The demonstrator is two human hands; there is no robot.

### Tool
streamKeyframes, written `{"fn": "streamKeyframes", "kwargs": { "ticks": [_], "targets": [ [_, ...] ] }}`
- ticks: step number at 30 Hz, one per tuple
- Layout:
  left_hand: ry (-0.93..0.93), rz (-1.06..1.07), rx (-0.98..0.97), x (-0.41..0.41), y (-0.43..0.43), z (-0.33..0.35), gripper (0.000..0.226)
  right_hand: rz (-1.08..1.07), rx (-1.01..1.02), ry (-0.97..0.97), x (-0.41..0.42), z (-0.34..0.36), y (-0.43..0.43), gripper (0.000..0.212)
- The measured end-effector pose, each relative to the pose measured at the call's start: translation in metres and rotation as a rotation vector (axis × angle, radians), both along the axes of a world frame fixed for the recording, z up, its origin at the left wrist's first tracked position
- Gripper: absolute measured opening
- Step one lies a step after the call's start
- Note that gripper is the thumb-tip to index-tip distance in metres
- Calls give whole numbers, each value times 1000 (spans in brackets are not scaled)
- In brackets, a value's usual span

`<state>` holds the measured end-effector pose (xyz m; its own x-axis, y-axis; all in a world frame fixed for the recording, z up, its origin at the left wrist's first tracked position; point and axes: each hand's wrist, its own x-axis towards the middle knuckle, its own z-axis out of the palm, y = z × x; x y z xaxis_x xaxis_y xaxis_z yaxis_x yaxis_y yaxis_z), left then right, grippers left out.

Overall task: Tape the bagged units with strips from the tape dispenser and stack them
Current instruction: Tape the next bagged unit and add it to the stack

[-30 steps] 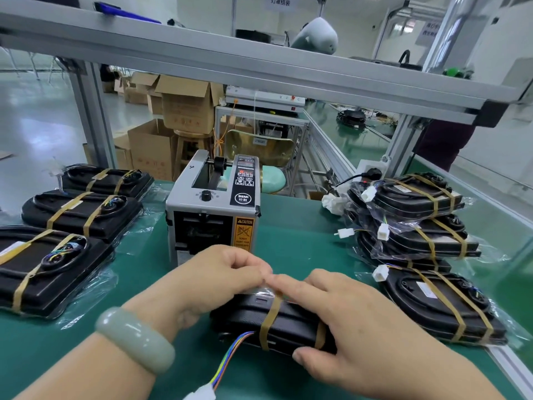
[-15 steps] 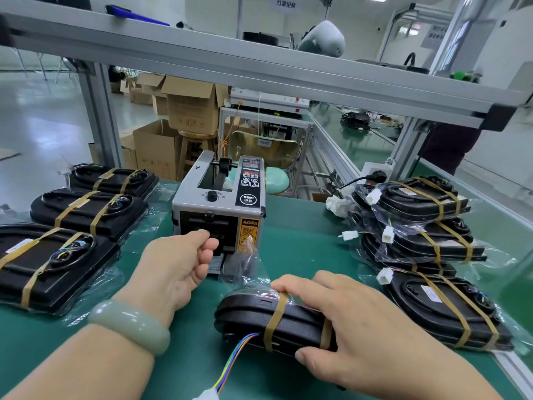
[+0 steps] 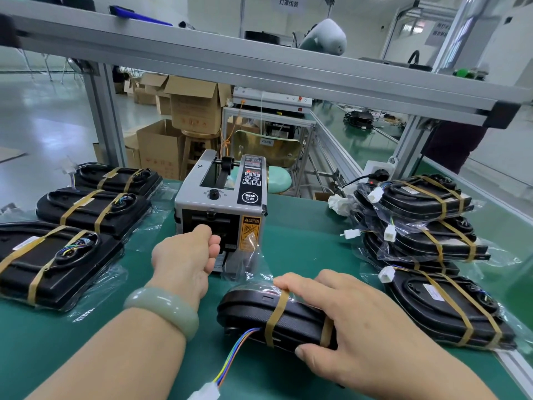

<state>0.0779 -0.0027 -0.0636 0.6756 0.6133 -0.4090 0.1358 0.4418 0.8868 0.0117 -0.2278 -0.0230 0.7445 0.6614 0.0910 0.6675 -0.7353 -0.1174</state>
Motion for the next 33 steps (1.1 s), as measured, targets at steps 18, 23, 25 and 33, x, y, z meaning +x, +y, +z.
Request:
{"fn": "streamKeyframes", "kwargs": {
  "ticks": [18, 23, 25, 33],
  "targets": [
    [-241, -408, 532, -98, -30, 13, 15, -224, 59, -142, -17, -21, 21, 78],
    [-266, -494, 358, -86, -36, 4, 18, -235, 55, -144, -19, -20, 22, 77],
    [-280, -506, 341, -83, -38, 2, 18, -240, 53, -142, -18, -19, 23, 78],
    [-268, -455, 343, -83, -43, 1, 19, -249, 65, -149, -18, -18, 23, 77]
  ]
}}
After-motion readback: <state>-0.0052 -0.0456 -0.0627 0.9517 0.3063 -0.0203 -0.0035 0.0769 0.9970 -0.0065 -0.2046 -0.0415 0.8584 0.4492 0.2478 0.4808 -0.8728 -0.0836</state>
